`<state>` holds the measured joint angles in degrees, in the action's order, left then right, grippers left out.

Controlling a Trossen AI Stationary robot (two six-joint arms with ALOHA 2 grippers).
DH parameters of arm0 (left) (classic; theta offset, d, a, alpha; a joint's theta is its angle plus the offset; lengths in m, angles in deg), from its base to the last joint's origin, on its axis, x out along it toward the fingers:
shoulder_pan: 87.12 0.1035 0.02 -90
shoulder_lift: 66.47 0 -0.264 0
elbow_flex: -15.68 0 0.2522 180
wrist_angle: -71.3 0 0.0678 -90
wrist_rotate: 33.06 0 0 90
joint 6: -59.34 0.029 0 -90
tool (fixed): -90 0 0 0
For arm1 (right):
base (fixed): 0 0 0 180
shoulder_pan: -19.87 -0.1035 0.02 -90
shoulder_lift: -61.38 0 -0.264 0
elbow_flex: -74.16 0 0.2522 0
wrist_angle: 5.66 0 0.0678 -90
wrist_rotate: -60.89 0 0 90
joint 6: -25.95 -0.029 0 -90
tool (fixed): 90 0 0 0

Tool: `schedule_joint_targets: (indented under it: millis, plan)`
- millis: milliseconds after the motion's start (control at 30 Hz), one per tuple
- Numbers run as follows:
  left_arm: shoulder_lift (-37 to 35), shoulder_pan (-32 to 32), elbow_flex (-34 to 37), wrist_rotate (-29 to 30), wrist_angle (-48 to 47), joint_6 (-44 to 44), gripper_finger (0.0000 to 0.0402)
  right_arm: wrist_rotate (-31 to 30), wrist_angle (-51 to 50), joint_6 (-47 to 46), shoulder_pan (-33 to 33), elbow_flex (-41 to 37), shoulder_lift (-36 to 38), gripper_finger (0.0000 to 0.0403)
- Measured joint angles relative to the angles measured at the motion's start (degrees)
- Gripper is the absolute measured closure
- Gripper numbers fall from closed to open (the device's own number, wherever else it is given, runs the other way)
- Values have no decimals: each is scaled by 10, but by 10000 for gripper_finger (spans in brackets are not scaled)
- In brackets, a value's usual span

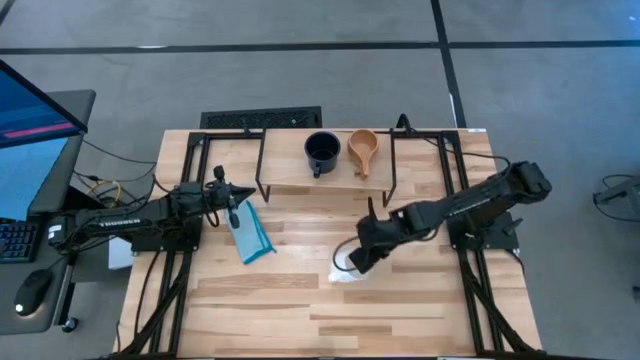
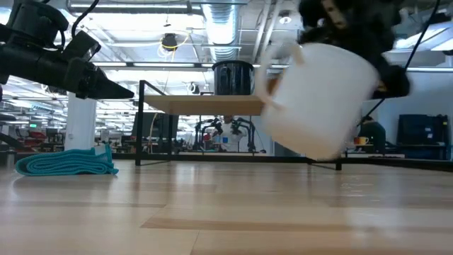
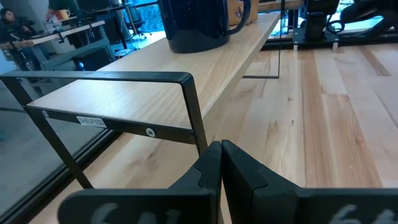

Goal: Stack small to large cups/mugs on shelf
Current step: Put the white mug on the shelf

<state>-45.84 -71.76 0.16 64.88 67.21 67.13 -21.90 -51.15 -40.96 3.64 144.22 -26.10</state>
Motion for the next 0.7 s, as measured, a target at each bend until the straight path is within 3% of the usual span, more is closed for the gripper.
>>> schedule_joint_targets:
  millis: [367, 500, 700]
  plan:
    - [0, 0, 0, 0, 0, 0, 401, -41, 0, 136, 28, 78, -2, 393]
    - [0, 0, 0, 0, 1, 0, 401, -46, -79, 166, 27, 134, -47, 393]
    - [-4, 0, 0, -6, 1, 0, 401, -46, -182, 254, 24, 281, -172, 393]
